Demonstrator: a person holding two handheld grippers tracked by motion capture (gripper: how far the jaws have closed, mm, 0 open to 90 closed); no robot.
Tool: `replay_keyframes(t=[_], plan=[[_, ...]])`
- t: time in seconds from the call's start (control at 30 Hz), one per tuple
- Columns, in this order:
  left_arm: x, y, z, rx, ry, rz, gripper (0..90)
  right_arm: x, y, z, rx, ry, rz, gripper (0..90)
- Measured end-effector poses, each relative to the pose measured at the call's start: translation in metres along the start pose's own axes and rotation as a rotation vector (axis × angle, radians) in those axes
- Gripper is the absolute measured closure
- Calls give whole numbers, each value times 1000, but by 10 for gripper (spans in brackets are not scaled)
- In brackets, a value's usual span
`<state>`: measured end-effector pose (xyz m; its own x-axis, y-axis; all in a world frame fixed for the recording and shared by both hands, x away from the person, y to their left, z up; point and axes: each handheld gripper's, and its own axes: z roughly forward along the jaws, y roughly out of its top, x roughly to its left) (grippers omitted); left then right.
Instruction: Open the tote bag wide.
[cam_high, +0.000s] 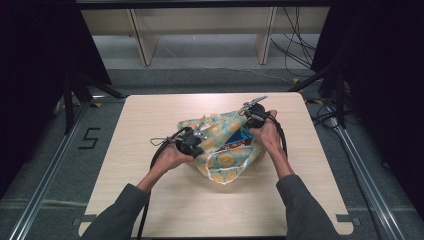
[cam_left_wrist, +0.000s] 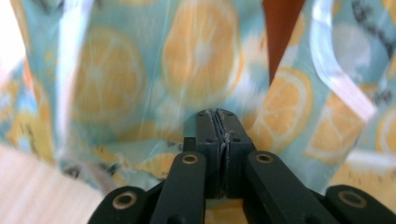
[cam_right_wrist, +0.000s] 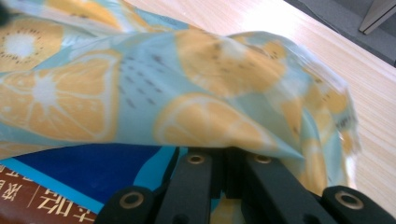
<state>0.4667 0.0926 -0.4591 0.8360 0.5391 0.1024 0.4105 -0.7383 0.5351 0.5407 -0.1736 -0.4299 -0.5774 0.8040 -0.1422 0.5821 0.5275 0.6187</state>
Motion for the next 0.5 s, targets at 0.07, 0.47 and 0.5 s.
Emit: replay_keyframes(t=[0.07, 0.47, 0.5], plan=[[-2, -14, 0, 12, -16, -6, 874, -2, 0, -2, -4, -5, -14, 900], [-27, 25, -46, -279, 41, 12, 782, 15, 3, -13, -40, 63, -2, 896], [-28, 37, -47, -293, 63, 9, 742, 17, 3, -17, -30, 82, -29, 896]])
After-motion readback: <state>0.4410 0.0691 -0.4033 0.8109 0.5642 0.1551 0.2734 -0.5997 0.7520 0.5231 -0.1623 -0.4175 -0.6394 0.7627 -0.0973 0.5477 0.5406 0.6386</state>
